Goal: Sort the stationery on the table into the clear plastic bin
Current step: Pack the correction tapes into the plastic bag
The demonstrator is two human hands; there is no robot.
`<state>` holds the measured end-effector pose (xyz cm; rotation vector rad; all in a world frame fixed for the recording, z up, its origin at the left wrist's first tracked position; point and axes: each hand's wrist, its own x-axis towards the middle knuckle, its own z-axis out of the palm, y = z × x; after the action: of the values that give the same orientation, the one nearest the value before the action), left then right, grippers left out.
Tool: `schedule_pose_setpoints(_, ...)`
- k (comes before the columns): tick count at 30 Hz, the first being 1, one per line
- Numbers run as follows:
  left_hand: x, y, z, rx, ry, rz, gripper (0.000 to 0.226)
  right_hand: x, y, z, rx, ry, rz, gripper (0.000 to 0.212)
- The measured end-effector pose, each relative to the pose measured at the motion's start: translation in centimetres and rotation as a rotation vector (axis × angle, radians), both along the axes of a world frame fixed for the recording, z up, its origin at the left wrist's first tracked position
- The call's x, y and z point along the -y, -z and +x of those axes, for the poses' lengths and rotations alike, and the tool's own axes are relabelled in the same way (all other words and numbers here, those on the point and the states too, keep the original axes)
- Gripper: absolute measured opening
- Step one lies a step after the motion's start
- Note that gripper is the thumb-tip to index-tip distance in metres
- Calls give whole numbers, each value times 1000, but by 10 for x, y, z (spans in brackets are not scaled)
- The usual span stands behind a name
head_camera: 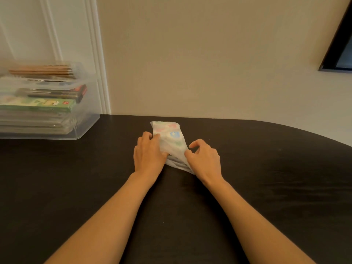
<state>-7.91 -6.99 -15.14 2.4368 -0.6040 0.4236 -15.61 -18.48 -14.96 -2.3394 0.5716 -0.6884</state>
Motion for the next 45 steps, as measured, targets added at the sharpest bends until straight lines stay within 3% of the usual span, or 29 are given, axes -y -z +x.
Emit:
schedule_pose_setpoints(4,-14,-3,-18,-149,-3,-127,40,-8,3,-4,-156,-112,-121,53)
schedule_pose_setpoints(7,-21,-3,-30,-194,25,-169,42,-12,4,-11,-198,-64,-157,65)
schedule_pose_setpoints(10,-26,-2,-36,-205,40,-164,47,-11,1,-21,-174,5,-235,52)
schedule_pose_setpoints(16,-42,-2,-54,-109,67,-124,50,-21,-3,-44,-100,-62,-422,21)
schedule_pose_setpoints(22,-50,-1,-62,-97,71,-83,41,-22,0,-60,-32,-96,-436,16)
schedule_pose_setpoints(28,-32,-2,-65,-68,9,64,55,-28,-2,-64,6,-148,-366,12)
schedule_pose_setpoints(32,-32,-4,-59,-80,-15,28,31,-27,0,-61,35,-127,-361,10)
schedule_pose_setpoints(37,-44,0,-51,-116,83,-52,32,-25,1,-51,-128,-127,-438,33)
schedule_pose_setpoints(45,-58,4,-49,-101,249,-40,27,-12,6,-59,27,-142,-253,19)
